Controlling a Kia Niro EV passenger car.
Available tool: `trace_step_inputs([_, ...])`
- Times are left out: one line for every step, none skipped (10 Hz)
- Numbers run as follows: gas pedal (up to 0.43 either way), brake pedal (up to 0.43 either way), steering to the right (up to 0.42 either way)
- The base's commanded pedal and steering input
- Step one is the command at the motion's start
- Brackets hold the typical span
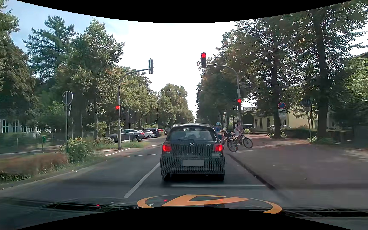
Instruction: Follow the waypoints while adhering to traffic rules and regulations
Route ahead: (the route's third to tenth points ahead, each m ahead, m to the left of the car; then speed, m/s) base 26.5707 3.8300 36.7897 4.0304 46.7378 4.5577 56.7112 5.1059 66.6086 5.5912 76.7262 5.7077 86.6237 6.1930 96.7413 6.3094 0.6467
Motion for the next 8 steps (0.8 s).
trace_step_inputs([0.0,0.146,0.005])
trace_step_inputs([0.0,0.14,0.004])
trace_step_inputs([0.0,0.14,0.003])
trace_step_inputs([0.0,0.14,0.003])
trace_step_inputs([0.0,0.146,0.002])
trace_step_inputs([0.0,0.152,0.003])
trace_step_inputs([0.0,0.152,0.003])
trace_step_inputs([0.0,0.152,0.002])
